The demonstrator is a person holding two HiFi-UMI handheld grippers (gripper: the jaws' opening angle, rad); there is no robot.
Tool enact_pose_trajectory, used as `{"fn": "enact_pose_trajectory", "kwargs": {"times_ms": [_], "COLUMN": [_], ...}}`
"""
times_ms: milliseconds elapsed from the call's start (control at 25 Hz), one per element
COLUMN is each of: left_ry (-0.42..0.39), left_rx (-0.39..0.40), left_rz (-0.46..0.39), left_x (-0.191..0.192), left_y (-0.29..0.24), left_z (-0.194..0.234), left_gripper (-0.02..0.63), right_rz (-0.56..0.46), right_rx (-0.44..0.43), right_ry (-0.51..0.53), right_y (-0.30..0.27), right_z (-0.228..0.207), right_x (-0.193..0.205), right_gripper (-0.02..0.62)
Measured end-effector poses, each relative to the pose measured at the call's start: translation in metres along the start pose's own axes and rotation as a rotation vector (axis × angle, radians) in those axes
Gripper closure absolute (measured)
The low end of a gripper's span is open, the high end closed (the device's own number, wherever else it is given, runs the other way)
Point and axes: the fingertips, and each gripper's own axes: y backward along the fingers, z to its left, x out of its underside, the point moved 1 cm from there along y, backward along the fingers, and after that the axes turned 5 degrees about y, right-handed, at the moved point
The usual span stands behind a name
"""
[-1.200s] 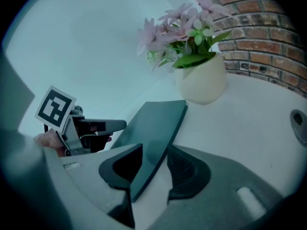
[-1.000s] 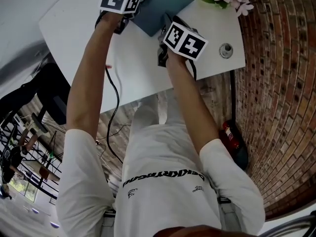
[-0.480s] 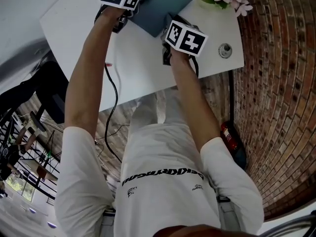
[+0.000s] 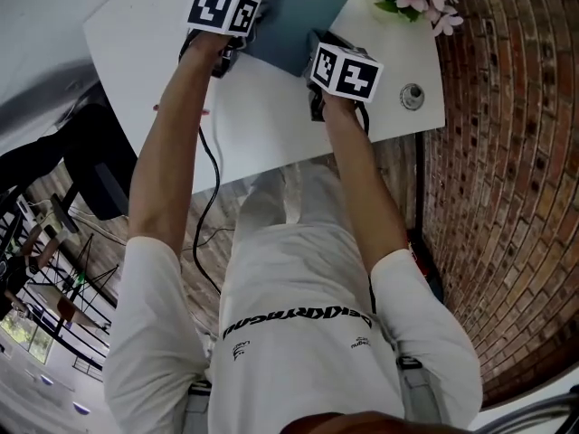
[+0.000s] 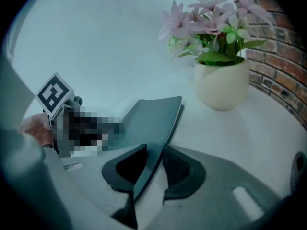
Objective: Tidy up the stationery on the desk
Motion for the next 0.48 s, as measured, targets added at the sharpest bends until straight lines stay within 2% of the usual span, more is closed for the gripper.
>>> {"fn": "enact_pose_trajectory", "kwargs": {"times_ms": [480], "left_ry": [0.189], "left_rx": [-0.074], "left_rz": [-0.065], "left_x": [0.062], "left_y": [0.039], "left_z": [-0.007], "left_gripper": [0.54], "right_rz": [0.066], "right_rx": [-0.085], "right_ry": [0.106], "right_y": [0.005], "right_z": [0.014], "right_x": [0.016], "right_gripper": [0.509]}}
